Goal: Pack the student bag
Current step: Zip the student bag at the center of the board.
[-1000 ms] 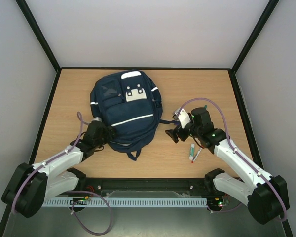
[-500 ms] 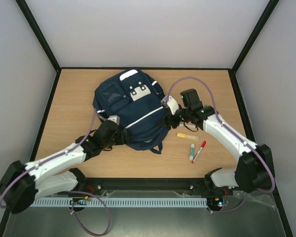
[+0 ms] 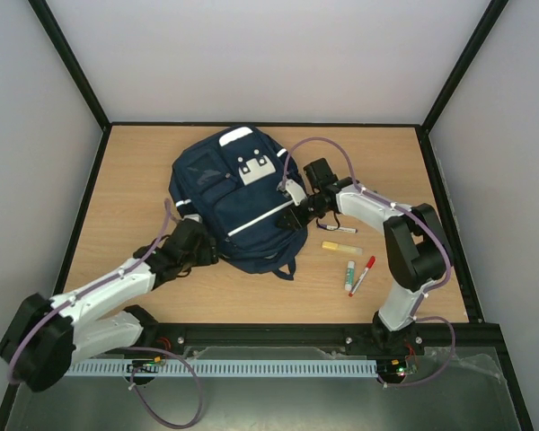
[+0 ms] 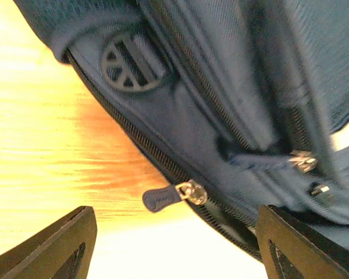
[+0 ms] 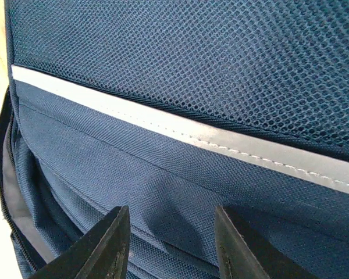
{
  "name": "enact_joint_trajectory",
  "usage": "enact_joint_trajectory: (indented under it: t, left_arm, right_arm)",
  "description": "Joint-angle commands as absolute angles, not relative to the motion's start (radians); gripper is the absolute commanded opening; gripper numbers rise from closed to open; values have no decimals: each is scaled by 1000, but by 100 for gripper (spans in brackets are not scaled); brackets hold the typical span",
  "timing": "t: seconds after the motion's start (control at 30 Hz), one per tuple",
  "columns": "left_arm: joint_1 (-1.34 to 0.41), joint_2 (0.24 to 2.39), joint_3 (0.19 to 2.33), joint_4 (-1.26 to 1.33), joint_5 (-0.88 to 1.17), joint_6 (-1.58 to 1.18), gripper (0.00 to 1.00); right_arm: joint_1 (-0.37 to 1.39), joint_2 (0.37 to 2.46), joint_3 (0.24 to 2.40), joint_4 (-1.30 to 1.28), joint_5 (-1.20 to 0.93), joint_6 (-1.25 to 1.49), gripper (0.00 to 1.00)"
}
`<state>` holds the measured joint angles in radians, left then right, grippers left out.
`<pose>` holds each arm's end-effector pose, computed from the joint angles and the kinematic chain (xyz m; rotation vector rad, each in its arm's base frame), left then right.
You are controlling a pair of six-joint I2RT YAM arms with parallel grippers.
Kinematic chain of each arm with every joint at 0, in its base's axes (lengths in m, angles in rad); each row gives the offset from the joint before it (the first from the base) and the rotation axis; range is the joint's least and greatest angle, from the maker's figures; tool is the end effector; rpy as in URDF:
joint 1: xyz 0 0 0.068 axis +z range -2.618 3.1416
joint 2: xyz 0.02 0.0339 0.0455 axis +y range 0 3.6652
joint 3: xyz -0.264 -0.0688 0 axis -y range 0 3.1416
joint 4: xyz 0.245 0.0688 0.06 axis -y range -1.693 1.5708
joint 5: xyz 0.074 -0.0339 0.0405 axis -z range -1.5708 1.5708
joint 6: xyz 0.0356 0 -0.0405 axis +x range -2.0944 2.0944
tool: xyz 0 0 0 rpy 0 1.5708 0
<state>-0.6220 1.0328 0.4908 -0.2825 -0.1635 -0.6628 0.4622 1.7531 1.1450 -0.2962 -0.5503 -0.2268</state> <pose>0.1656 -0.1116 0.1851 -0.1270 2.4177 -0.4088 0.3208 0.1806 0.2004 -1.0465 2.2119 0.7818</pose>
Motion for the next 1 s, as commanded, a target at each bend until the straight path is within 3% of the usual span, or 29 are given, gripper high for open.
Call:
enact_joint_trajectory:
  t: [0.0, 0.4, 0.67, 0.97]
  left_arm:
    - [-619, 1129, 538, -324, -124, -581, 86]
    - [-691, 1196, 544, -141, -68, -448, 84]
    - [-800, 1261, 545, -60, -139, -401, 84]
    - [-854, 1289, 539, 67, -87, -402, 83]
  right_arm:
    - [469, 1773, 1151, -350, -529, -215, 41]
    - [469, 1826, 1155, -368, -491, -222, 41]
    - [469, 1817, 1157, -374, -461, -228, 41]
    - [469, 1672, 1158, -392, -442, -230, 45]
